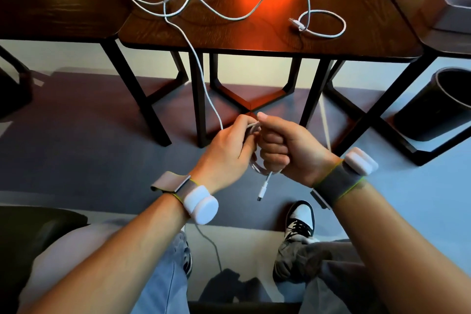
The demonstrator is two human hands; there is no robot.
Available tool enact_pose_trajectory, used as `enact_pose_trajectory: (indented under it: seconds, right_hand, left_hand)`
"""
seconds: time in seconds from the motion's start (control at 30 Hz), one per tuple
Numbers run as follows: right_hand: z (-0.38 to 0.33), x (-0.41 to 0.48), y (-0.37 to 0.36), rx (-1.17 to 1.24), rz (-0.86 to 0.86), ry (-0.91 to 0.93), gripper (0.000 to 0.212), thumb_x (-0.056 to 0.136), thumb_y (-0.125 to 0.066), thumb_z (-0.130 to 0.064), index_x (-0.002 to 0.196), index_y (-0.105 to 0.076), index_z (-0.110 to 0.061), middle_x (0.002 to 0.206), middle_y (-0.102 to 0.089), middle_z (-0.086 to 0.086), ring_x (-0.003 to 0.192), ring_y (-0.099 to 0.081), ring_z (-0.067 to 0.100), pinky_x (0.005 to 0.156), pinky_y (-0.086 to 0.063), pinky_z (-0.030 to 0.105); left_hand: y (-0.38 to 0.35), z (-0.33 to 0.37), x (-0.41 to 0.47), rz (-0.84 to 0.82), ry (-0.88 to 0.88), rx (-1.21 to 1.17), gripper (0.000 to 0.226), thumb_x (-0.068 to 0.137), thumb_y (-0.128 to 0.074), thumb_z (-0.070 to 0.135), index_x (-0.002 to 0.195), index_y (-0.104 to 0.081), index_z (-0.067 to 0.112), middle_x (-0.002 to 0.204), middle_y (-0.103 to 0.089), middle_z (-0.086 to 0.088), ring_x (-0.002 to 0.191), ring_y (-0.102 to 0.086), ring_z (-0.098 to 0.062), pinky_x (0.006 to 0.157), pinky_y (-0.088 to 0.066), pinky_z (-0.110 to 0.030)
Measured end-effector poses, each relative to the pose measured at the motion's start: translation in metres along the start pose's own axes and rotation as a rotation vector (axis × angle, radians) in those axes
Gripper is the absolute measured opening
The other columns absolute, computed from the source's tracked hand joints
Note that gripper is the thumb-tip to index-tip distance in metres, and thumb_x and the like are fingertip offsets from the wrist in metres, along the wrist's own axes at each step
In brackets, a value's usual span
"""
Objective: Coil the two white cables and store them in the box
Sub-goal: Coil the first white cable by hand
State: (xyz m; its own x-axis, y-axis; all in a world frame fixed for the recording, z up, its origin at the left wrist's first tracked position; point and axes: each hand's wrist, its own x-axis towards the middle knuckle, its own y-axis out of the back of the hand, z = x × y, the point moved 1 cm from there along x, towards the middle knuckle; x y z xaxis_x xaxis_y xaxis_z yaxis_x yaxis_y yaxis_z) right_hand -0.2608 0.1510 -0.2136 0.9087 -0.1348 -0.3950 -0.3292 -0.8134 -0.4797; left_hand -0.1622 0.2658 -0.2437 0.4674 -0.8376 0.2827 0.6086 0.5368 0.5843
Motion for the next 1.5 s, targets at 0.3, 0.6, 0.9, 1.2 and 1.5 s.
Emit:
enact_pose_trajectory:
  seconds: [0.3,0.6,0.9,1.2,1.5]
  right_hand:
    - [0.006,0.001,0.005,-0.086,0.040,-0.100,0.050,0.094,-0.053,-0.033,0.048,-0.043,-0.016,0.043,-0.038,0.001,0.043,-0.049,0.018,0.052,-0.040,0.027]
    - [0.014,0.004,0.000,0.176,-0.399,-0.146,0.057,0.095,-0.037,-0.028,0.038,-0.035,-0.019,0.031,-0.031,-0.005,0.031,-0.035,0.011,0.043,-0.014,0.027]
    - [0.015,0.007,-0.012,0.394,-0.508,-0.066,0.059,0.100,-0.037,-0.035,0.044,-0.028,-0.018,0.036,-0.021,-0.002,0.033,-0.024,0.013,0.041,-0.016,0.026]
    - [0.015,0.011,-0.007,0.621,-0.287,0.140,0.056,0.103,-0.032,-0.036,0.049,-0.027,-0.022,0.041,-0.022,-0.007,0.039,-0.021,0.010,0.049,-0.017,0.024]
    - [0.005,0.013,0.000,0.796,0.055,0.302,0.046,0.098,-0.044,-0.046,0.060,-0.051,-0.021,0.054,-0.048,-0.008,0.053,-0.053,0.008,0.058,-0.041,0.019]
  left_hand:
    - [0.005,0.000,-0.002,-0.191,0.008,0.014,0.019,0.103,-0.041,0.013,0.114,-0.044,0.028,0.096,-0.069,0.005,0.087,-0.068,-0.020,0.082,-0.053,-0.045]
    - [0.012,0.003,0.002,-0.198,-0.081,0.100,0.024,0.086,-0.045,0.017,0.108,-0.053,0.012,0.080,-0.060,0.000,0.072,-0.053,-0.033,0.064,-0.046,-0.036]
    - [0.017,-0.002,0.002,-0.268,-0.018,0.107,0.025,0.094,-0.040,0.034,0.109,-0.049,0.016,0.079,-0.067,-0.009,0.076,-0.062,-0.037,0.065,-0.049,-0.045]
    - [0.008,-0.013,0.002,-0.605,0.224,0.222,0.020,0.100,-0.033,0.037,0.085,-0.045,0.030,0.077,-0.066,0.007,0.081,-0.065,-0.022,0.071,-0.050,-0.039]
    - [0.007,-0.017,-0.001,-0.441,0.258,0.272,0.042,0.100,-0.027,0.055,0.085,-0.055,0.027,0.076,-0.066,0.004,0.079,-0.062,-0.024,0.078,-0.054,-0.042]
